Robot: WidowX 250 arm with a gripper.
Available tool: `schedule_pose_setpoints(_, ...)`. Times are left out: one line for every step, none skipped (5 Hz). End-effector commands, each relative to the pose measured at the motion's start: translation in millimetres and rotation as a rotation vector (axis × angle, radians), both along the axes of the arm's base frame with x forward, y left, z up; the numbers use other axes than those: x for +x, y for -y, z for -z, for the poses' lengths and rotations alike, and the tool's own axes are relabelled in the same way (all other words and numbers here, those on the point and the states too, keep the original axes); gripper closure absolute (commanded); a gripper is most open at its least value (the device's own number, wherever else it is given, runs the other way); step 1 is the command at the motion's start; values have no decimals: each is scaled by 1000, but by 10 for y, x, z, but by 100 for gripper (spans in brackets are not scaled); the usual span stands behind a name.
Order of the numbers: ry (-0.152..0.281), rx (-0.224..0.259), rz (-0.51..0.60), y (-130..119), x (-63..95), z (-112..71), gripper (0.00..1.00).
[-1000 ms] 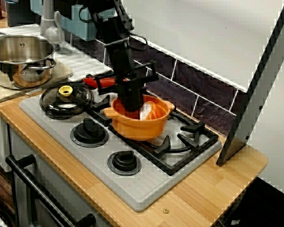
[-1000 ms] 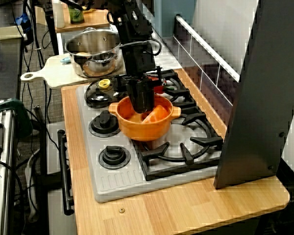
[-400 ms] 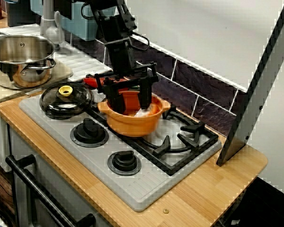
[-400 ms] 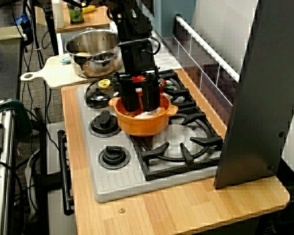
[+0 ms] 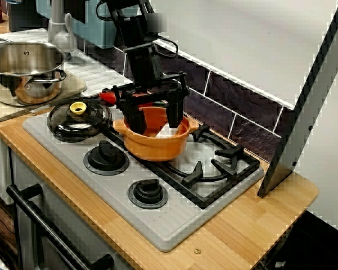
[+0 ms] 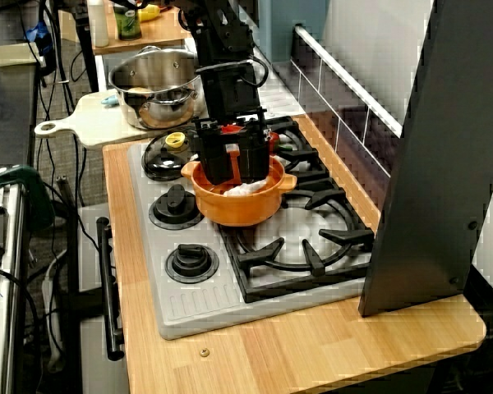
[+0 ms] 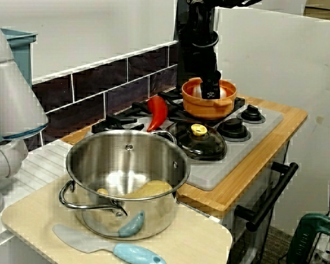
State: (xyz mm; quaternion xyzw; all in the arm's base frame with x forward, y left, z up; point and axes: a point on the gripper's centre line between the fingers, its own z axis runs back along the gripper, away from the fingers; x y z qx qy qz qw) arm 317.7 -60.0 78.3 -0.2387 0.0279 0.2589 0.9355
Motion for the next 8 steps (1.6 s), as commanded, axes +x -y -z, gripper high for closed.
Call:
schedule_pose_setpoints(61, -15, -10, -24, 34, -191, 0)
schedule_pose_setpoints(60, -15, -12, -1, 50, -176, 0)
schedule_pose_setpoints(66, -6, -4, 61, 72, -154, 0)
schedule_pose_setpoints(101, -4, 9, 159, 68, -130, 0)
schedule_pose_setpoints(102, 40, 38, 341, 98, -42, 0)
schedule_pose_setpoints(108, 76, 44, 409, 104, -15, 0)
schedule_pose_setpoints(111, 88, 41, 414, 112, -8, 0)
schedule_pose_setpoints(109, 87, 40, 393, 124, -9, 0)
